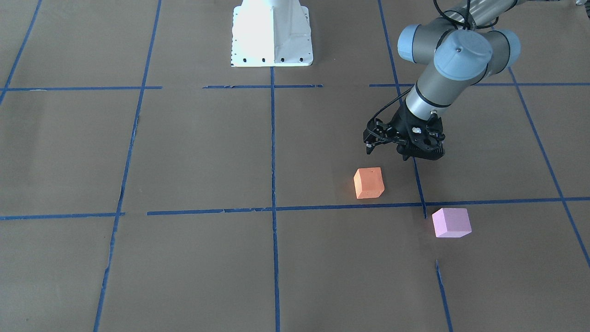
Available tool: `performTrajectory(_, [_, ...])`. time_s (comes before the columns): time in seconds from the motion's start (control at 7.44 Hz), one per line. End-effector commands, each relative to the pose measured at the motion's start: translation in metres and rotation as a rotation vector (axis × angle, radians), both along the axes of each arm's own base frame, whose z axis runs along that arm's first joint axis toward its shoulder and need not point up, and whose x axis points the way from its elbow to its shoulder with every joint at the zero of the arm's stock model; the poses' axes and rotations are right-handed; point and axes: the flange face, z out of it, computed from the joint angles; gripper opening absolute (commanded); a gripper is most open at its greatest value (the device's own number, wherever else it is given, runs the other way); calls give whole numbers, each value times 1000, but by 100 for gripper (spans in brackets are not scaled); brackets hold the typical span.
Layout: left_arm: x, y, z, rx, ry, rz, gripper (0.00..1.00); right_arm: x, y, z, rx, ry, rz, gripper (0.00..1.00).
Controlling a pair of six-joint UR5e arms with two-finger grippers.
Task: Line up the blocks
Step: 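Reach the left gripper down over the orange cube and close on it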
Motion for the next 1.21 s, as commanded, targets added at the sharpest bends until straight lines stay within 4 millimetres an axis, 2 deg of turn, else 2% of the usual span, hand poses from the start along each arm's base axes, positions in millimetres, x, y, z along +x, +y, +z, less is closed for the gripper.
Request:
performTrajectory(0.0, [37, -4, 5, -27, -50, 14, 100, 0, 0, 0, -1, 0, 0, 100])
performTrajectory(0.13, [41, -7, 14, -51, -66, 3, 100, 0, 0, 0, 0, 0, 0, 100])
performTrajectory(0.4, [48, -15, 13, -134, -60, -55, 100, 0, 0, 0, 0, 0, 0, 100])
performTrajectory(0.67, [50, -21, 9, -112, -58, -58, 100, 0, 0, 0, 0, 0, 0, 100])
performTrajectory(1.08, [50, -29, 16, -85, -79, -92, 100, 0, 0, 0, 0, 0, 0, 100])
